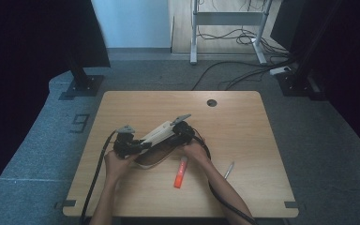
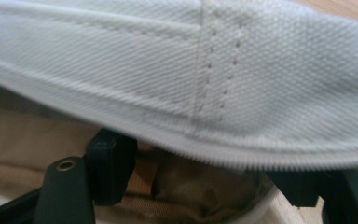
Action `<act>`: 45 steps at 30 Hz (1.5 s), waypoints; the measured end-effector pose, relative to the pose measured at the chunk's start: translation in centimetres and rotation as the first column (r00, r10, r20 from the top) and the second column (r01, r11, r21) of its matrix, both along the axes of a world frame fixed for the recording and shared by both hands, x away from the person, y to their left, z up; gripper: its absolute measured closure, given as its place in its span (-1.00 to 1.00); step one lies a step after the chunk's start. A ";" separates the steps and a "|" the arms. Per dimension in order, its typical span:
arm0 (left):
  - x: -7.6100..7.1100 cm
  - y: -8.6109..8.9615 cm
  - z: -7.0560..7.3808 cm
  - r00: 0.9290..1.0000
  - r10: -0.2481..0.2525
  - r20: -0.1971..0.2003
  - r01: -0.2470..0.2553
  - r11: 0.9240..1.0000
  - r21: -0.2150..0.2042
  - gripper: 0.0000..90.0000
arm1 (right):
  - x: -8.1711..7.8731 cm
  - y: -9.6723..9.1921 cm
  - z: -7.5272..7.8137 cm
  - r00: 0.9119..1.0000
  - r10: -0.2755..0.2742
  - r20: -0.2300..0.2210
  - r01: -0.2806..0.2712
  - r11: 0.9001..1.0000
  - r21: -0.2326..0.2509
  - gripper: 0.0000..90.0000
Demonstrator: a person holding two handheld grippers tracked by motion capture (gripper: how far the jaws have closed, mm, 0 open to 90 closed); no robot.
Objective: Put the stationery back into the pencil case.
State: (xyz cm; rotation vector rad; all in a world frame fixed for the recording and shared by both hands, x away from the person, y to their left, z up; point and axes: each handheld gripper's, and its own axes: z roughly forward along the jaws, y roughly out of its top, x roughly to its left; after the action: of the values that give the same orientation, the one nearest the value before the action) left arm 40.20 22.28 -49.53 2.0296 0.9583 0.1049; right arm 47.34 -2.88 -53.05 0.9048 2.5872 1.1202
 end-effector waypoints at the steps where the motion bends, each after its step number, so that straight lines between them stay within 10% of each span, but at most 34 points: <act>1: 0.0 0.0 0.0 1.000 0.000 0.000 0.000 1.000 0.001 0.62 | -0.1 -0.1 0.1 1.000 0.002 0.004 -0.002 1.000 -0.003 -0.36; 45: -0.1 -0.1 -0.1 1.000 -0.008 0.008 0.008 1.000 0.012 0.62 | -6.6 -8.7 2.9 0.997 -0.060 0.044 0.060 0.998 0.011 -0.23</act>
State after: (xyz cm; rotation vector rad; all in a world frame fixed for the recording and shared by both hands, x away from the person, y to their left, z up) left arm 40.13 22.19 -49.62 2.0425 0.9461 0.1145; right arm 40.73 -11.53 -50.16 0.9426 2.5043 1.1253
